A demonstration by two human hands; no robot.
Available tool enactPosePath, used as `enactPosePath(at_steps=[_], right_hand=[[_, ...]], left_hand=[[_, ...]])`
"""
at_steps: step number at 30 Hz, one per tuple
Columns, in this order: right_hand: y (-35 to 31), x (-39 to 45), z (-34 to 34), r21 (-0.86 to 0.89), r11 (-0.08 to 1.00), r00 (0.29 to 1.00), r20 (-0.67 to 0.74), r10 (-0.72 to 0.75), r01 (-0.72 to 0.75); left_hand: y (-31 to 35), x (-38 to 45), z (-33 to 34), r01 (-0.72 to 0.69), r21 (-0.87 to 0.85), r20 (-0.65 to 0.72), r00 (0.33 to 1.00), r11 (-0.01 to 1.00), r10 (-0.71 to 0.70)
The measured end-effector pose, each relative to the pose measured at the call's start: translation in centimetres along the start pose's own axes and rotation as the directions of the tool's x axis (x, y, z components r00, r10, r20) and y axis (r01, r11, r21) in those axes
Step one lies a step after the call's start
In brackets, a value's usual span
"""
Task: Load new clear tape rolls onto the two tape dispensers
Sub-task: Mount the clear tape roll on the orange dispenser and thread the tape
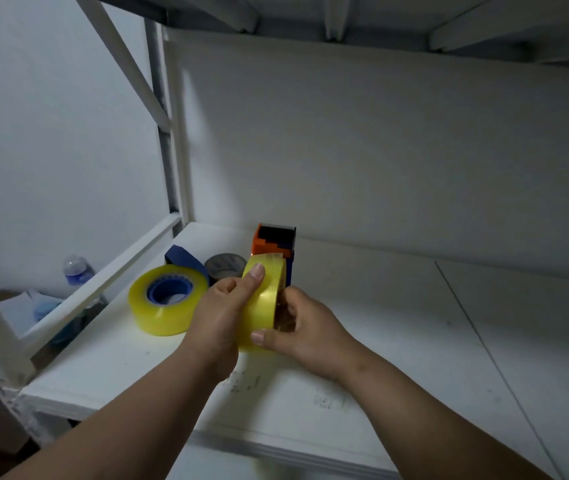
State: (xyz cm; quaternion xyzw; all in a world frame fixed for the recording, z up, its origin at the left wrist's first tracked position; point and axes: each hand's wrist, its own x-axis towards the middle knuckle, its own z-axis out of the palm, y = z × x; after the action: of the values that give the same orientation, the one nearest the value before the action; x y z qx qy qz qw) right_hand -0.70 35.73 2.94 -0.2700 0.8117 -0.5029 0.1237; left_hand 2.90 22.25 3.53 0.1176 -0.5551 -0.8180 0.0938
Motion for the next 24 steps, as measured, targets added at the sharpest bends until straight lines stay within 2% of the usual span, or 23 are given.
enactPosePath(at_steps=[2, 9, 14, 21, 24], right_hand=[[-0.5, 0.6, 1.2, 0.004, 1.000, 0.999, -0.034, 0.027, -0.027], [-3.0, 1.8, 6.6, -0.054, 0.996, 0.991, -0.118, 0.059, -0.066], [-3.6, 0.9, 9.1, -0.018, 0.992, 0.984, -0.127, 0.124, -0.127], [-2.9, 0.2, 10.4, -0.056, 0.988, 0.986, -0.095, 0.136, -0.142], [-2.5, -0.3, 10.1, -0.056, 0.986, 0.985, -0.085, 0.152, -0.157]], left_hand=[[0.4, 0.7, -1.7, 0.040, 0.018, 0.070, 0.997, 0.999, -0.041], [1.7, 1.9, -7.3, 0.085, 0.012, 0.149, 0.985, 0.996, -0.086], [1.5, 0.9, -9.4, 0.084, 0.039, 0.136, 0.987, 0.996, -0.088], [0.6, 0.2, -10.5, 0.043, 0.074, 0.127, 0.991, 0.996, -0.052], [0.6, -0.2, -10.4, 0.102, 0.117, 0.200, 0.972, 0.988, -0.124]])
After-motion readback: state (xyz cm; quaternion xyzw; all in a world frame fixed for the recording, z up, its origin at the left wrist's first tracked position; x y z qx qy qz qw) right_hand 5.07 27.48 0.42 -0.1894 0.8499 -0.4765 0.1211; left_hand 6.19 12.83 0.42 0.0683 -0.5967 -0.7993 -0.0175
